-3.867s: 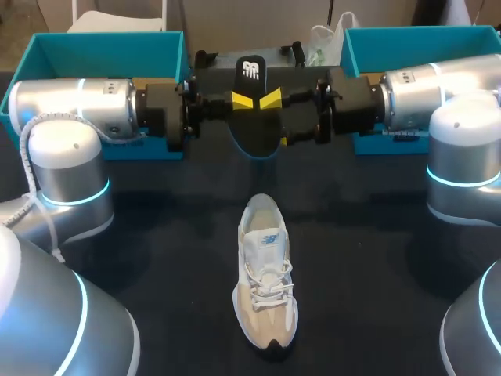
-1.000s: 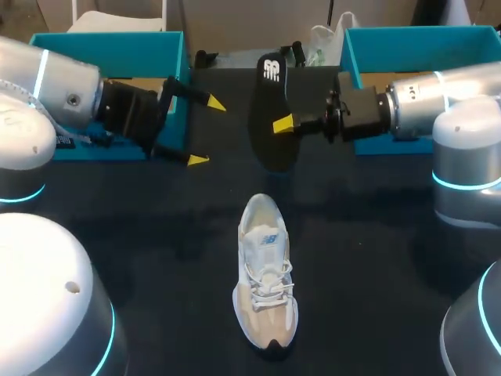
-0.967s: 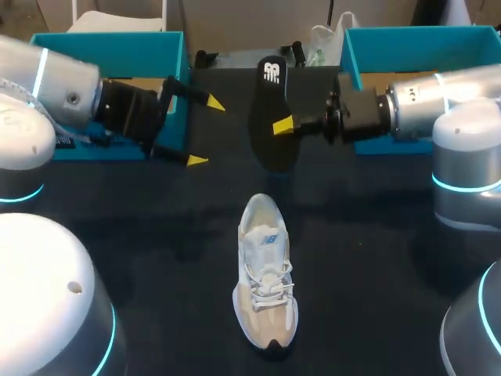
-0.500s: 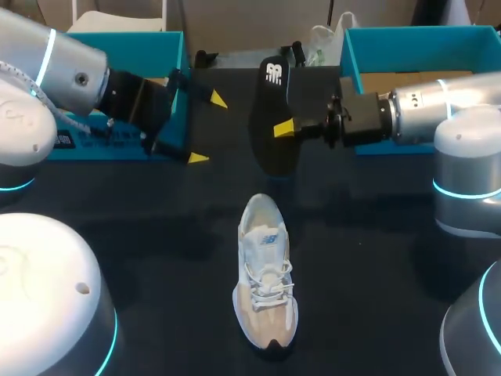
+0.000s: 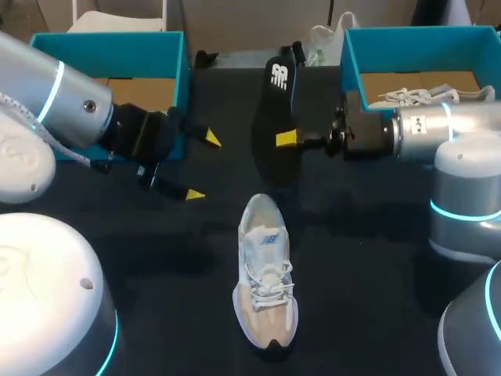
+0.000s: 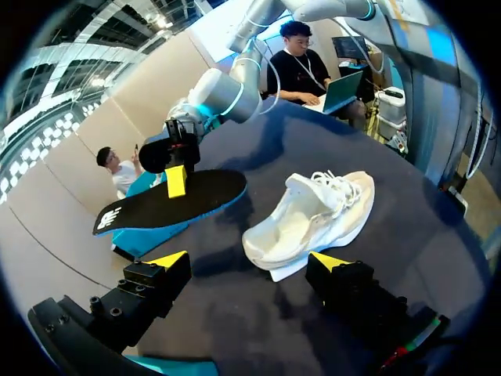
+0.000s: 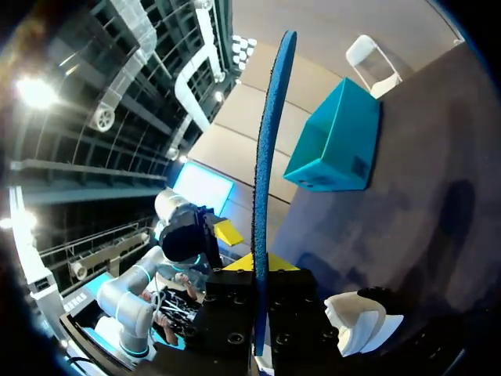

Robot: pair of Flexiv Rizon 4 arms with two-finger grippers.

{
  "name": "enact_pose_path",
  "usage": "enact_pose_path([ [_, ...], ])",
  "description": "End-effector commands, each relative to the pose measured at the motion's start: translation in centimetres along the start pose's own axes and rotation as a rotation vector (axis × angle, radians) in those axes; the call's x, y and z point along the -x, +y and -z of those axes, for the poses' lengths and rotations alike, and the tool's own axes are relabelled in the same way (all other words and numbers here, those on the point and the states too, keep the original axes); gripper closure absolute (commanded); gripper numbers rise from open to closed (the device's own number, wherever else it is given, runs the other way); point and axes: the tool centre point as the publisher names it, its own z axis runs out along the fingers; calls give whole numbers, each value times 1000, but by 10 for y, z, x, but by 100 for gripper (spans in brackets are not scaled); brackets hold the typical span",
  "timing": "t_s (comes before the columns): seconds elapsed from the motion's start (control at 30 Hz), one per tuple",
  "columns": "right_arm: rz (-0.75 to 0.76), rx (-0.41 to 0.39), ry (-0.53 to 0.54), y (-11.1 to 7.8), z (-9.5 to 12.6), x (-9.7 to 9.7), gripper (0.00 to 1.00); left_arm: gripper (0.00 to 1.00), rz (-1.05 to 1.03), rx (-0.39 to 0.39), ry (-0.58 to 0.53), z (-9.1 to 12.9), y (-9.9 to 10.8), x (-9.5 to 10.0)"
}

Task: Take the shoe out of the shoebox, open the shoe tongue, remove and reinsert the insole, then place the shoe into the shoebox

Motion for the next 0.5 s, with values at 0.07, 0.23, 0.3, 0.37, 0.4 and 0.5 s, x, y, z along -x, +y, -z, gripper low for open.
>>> enact_pose_path([
  [0.07,1,36,7,-5,-2,3,100,0,-1,4,-7,5,-2,-6],
  [0.23,1,36,7,-5,-2,3,100,0,92,-13,22,0,1,-9],
  [0.3,24,55,12,-7,-1,5,100,0,186,3,57,-6,5,-12],
  [0.37,38,70,9,-11,-4,11,100,0,278,38,93,-12,8,-16],
  [0.4,41,72,12,-13,-5,14,100,0,296,51,110,-15,8,-18],
  [0.5,48,82,17,-20,-7,22,100,0,393,106,147,-24,10,-25],
])
